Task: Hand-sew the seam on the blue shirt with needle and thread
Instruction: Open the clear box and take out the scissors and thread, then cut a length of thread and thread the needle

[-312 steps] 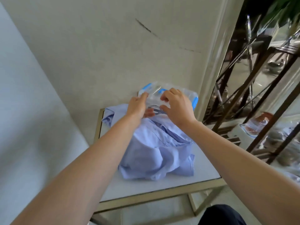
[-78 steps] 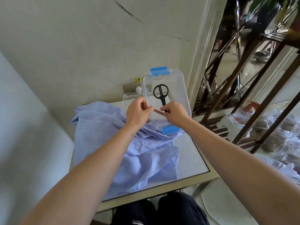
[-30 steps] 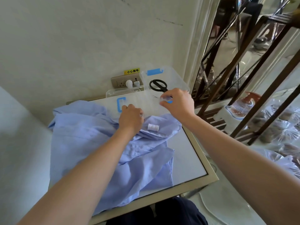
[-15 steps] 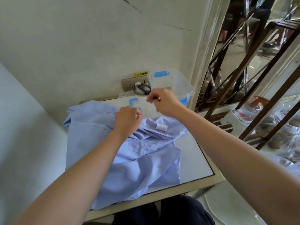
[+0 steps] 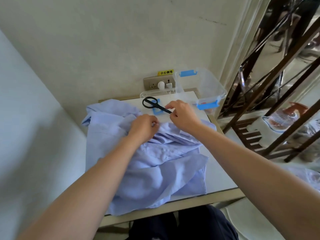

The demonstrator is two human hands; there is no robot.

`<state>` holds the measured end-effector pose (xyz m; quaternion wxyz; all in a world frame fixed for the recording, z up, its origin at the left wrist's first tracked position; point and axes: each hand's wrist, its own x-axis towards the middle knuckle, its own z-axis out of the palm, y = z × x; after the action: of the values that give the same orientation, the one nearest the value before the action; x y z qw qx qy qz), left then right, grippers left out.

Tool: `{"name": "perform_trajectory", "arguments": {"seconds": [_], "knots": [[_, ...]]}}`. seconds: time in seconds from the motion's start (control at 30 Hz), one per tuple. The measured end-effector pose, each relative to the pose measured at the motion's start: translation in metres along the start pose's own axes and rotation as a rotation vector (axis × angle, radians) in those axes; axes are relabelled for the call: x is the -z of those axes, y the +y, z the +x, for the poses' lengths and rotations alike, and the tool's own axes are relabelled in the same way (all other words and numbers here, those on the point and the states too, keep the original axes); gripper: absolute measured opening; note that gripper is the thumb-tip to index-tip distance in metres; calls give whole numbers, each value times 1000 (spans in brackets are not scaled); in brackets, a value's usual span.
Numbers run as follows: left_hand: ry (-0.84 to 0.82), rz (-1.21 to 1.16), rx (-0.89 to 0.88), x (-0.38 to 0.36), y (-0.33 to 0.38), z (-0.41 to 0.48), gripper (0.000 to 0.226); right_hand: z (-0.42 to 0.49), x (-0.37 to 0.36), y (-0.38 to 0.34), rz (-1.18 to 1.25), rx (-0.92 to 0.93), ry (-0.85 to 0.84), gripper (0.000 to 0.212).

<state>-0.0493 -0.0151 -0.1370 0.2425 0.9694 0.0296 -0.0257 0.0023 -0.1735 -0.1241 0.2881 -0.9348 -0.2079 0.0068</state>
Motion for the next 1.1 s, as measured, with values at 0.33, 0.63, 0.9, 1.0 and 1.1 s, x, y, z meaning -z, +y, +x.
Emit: {"name": "perform_trajectory", "arguments": {"seconds": [0.33, 0.63, 0.9, 1.0, 1.1], "knots": [[209, -54, -184, -9, 9, -15, 27, -47, 17, 20, -144, -185, -106, 28], [178, -838, 33, -17, 33, -35, 29, -52, 8, -3, 793, -239, -45, 19], [233, -1098, 202, -31, 25, -33, 11, -53, -17, 7, 894, -224, -59, 20], [250, -1121, 239, -34, 21, -30, 11, -50, -16, 9, 769, -202, -34, 19], [252, -1140, 279, -36, 17, -29, 10, -48, -8, 13, 465, -106, -13, 15]]}}
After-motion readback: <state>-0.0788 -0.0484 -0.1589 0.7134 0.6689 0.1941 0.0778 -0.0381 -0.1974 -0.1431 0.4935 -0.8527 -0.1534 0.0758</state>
